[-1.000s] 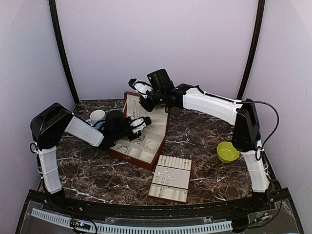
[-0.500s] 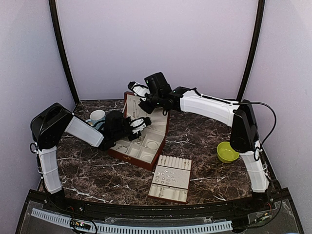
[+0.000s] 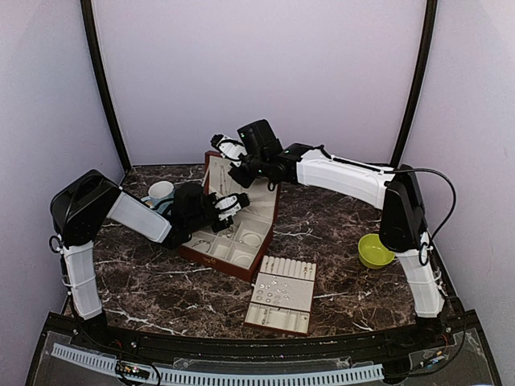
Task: Organize the mixed jewelry
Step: Hang the necklace on the necklace hanger.
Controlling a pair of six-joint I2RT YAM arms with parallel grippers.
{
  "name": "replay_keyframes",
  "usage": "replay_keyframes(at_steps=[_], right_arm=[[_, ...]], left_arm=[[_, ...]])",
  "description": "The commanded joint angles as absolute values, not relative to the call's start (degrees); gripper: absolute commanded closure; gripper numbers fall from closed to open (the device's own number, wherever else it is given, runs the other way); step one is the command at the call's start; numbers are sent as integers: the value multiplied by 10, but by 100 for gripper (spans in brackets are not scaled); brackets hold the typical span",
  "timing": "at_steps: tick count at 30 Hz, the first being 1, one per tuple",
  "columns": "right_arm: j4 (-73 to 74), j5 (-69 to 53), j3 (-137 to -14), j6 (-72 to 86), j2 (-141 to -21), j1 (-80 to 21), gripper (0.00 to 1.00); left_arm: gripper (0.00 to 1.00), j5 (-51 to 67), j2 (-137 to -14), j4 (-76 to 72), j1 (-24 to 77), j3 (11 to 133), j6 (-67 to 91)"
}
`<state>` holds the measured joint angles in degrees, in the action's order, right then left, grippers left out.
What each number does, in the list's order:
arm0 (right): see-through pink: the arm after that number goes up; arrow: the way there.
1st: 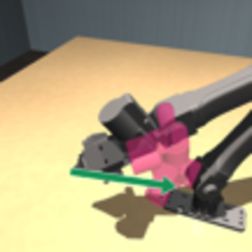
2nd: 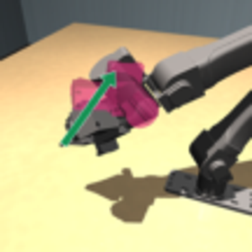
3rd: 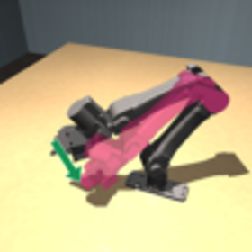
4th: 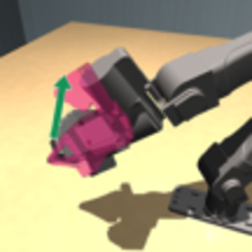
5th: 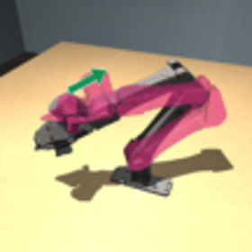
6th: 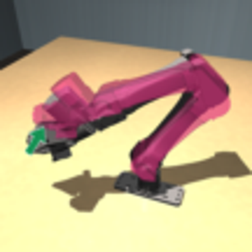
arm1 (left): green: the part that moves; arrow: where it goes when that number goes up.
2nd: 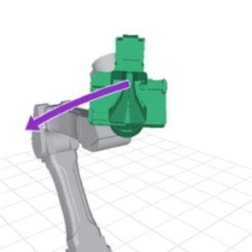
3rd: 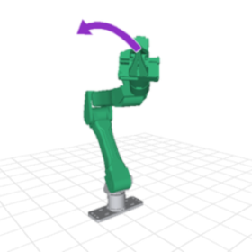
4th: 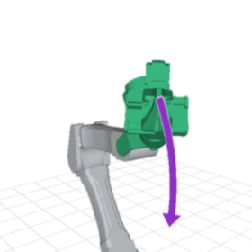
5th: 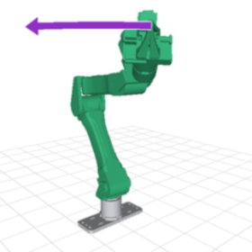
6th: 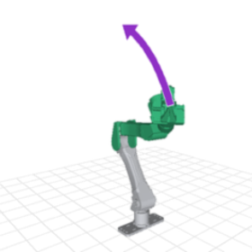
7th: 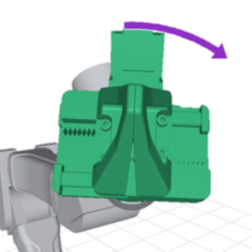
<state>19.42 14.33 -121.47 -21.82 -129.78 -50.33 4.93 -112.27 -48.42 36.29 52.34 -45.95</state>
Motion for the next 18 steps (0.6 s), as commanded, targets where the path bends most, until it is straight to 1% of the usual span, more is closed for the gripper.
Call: replay_keyframes(at_steps=[1, 13, 18], right_arm=[[164, 160, -1218, -209, -1303, -506, 96], [167, 147, -1226, -193, -1298, -507, 90], [171, 83, -1223, -158, -1274, -500, 83]], left_arm=[[100, 57, -1112, -488, 374, 510, -461], [100, 54, -1112, -488, 376, 510, -463], [100, 50, -1112, -489, 376, 511, -461]])
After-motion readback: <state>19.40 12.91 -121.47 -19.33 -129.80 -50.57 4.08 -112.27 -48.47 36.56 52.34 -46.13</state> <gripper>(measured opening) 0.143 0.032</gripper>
